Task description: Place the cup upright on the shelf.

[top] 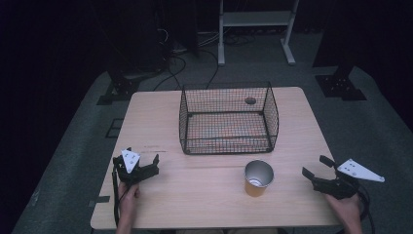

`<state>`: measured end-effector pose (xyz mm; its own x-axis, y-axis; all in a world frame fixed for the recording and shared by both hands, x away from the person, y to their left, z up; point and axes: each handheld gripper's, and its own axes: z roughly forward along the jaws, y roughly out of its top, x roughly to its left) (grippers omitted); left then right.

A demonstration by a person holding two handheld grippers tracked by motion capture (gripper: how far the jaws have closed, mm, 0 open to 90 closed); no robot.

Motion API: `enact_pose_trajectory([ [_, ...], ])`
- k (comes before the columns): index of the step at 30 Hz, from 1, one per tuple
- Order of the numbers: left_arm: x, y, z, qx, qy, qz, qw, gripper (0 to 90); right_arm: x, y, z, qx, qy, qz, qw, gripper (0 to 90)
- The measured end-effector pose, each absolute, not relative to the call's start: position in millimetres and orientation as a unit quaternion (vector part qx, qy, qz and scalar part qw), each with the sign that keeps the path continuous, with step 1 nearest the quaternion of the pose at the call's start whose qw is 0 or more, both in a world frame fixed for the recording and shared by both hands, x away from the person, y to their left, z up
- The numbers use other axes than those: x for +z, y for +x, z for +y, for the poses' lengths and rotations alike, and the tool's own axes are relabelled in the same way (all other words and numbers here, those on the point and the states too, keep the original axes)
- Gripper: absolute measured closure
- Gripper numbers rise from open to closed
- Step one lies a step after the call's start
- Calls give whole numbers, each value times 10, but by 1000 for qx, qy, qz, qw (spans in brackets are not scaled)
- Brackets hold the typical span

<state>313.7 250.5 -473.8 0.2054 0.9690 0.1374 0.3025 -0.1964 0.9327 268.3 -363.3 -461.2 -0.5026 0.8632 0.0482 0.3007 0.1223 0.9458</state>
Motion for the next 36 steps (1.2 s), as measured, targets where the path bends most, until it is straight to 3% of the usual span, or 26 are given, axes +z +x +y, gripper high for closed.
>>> enact_pose_trajectory([
  [36,-4739,3118,2500,408,660,477,413,0,-4420,2391,-3276,510,344,745,256,138],
])
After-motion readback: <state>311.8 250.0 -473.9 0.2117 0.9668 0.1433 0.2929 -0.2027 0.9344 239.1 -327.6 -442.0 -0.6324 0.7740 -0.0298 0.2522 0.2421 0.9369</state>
